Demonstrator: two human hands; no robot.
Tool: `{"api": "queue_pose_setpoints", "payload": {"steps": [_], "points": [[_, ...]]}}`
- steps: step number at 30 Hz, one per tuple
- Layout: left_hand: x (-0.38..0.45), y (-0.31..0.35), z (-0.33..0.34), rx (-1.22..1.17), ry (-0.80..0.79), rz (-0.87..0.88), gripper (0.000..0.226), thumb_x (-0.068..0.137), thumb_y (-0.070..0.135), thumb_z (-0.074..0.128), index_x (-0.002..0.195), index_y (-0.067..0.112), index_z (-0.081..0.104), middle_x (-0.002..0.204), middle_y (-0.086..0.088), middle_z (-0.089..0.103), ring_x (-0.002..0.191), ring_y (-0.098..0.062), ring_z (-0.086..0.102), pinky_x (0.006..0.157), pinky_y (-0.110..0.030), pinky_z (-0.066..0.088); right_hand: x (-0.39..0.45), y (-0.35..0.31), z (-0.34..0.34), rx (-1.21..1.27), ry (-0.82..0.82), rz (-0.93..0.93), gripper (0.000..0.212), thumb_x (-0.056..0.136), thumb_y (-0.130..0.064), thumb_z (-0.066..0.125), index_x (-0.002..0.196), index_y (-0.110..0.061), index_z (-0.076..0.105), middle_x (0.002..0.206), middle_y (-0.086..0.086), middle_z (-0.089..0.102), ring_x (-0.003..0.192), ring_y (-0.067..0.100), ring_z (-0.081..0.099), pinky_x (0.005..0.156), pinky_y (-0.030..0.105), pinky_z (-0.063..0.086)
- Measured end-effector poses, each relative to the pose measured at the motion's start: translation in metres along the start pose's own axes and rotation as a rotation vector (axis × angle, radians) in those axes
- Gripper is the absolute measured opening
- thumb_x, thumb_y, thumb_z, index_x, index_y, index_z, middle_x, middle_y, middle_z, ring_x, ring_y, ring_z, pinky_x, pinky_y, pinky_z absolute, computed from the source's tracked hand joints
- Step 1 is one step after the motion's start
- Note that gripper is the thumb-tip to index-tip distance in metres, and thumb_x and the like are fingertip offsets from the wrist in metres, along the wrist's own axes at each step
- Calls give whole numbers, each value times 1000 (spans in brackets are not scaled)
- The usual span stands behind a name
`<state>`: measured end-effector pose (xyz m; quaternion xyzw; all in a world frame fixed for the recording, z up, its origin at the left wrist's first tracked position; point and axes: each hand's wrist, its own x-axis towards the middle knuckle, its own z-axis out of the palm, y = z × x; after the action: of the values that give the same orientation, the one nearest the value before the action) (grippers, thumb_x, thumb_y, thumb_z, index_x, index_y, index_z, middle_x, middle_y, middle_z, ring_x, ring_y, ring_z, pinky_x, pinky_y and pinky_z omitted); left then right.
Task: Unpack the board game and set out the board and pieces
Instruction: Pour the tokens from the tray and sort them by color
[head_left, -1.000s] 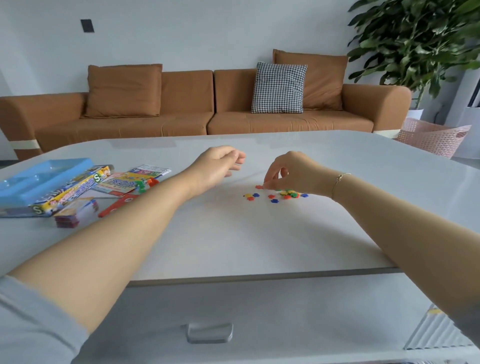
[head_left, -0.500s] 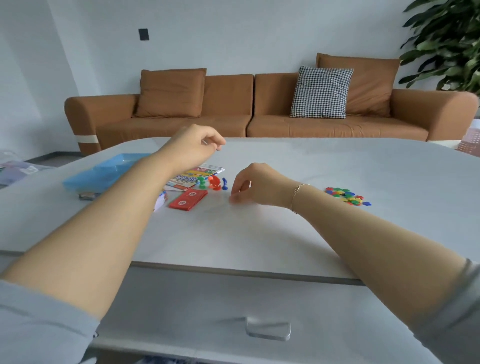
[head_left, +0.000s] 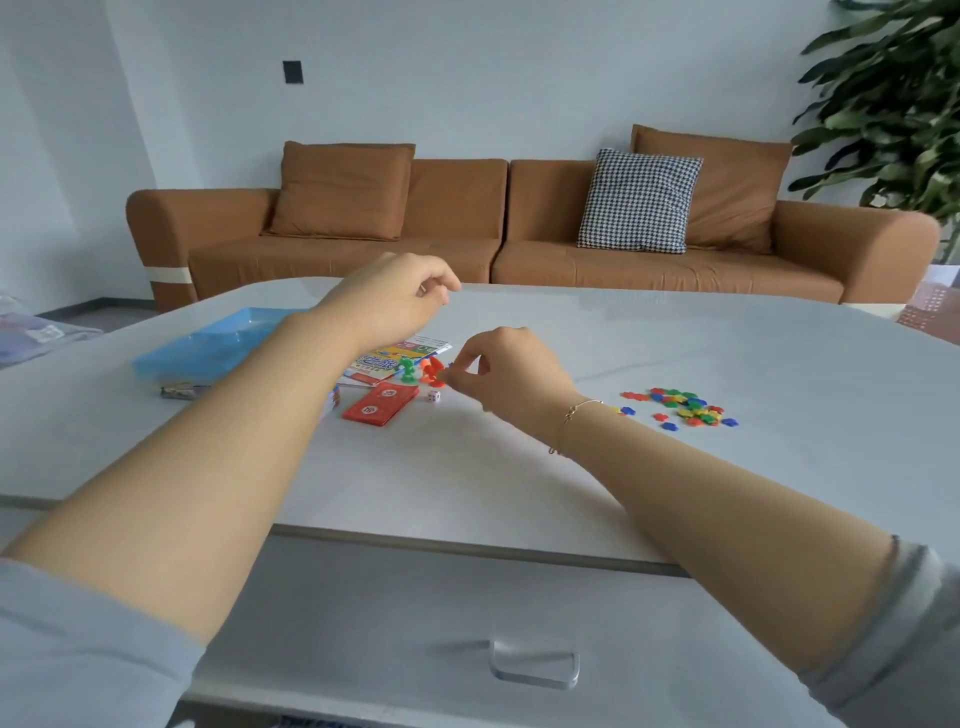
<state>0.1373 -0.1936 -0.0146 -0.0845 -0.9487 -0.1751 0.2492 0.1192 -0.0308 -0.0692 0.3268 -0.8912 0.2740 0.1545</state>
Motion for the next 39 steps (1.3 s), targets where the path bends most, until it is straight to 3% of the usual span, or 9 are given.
{"api": "queue_pose_setpoints", "payload": {"steps": [5, 8, 11, 15, 20, 27, 33, 39], "points": [[7, 36, 33, 126, -117, 158, 28, 94, 20, 43, 111, 29, 62, 110, 10, 63, 96, -13, 58, 85, -32, 48, -20, 46, -65, -27, 10, 93, 17, 86, -28, 58, 75, -19, 66, 55, -4, 62, 41, 3, 49, 43, 20, 43], [9, 65, 66, 126, -228, 256, 32, 95, 13, 40, 117, 23, 62, 122, 6, 61, 109, -15, 55, 90, -24, 41, -33, 86, -93, -44, 26, 188, 15, 86, -19, 58, 82, -13, 71, 68, -1, 67, 59, 9, 59, 62, 31, 54], [13, 81, 94, 29, -304, 260, 35, 95, 8, 41, 119, 18, 63, 124, 2, 60, 112, -15, 54, 86, -18, 34, -45, 122, -105, -88, -6, 263, 21, 86, -11, 53, 93, -13, 73, 89, -2, 67, 83, 18, 60, 78, 31, 52], [16, 84, 121, -31, -355, 249, 36, 98, 14, 40, 127, 25, 58, 127, 3, 56, 117, -13, 49, 96, -20, 34, -57, 153, -108, -121, -121, 265, 32, 87, -5, 48, 100, -23, 71, 109, -1, 62, 97, 17, 57, 89, 34, 50], [25, 95, 138, -40, -376, 298, 53, 90, 0, 33, 123, 28, 63, 120, 1, 56, 118, -15, 46, 104, -26, 35, -55, 161, -106, -90, -179, 271, 39, 90, -3, 42, 103, -25, 72, 115, 1, 60, 104, 18, 55, 93, 34, 49], [35, 102, 145, -40, -265, 203, 43, 88, -3, 36, 115, 12, 67, 123, -5, 61, 119, -20, 51, 99, -22, 36, -52, 162, -97, -104, -189, 246, 43, 92, -4, 37, 107, -28, 69, 114, 1, 55, 104, 19, 52, 91, 30, 46], [27, 107, 143, -118, -237, 274, 54, 80, -8, 33, 107, 19, 71, 114, -1, 61, 101, -13, 56, 94, -27, 43, -59, 166, -106, 20, -141, 278, 52, 85, 6, 33, 96, -26, 72, 110, -4, 59, 103, 18, 56, 90, 32, 50], [29, 108, 147, -25, -223, 256, 53, 79, -9, 35, 112, 14, 70, 116, -3, 61, 110, -19, 53, 96, -28, 41, -58, 163, -101, -55, -165, 232, 57, 83, 10, 31, 106, -24, 70, 108, -3, 54, 105, 20, 53, 92, 33, 48]]}}
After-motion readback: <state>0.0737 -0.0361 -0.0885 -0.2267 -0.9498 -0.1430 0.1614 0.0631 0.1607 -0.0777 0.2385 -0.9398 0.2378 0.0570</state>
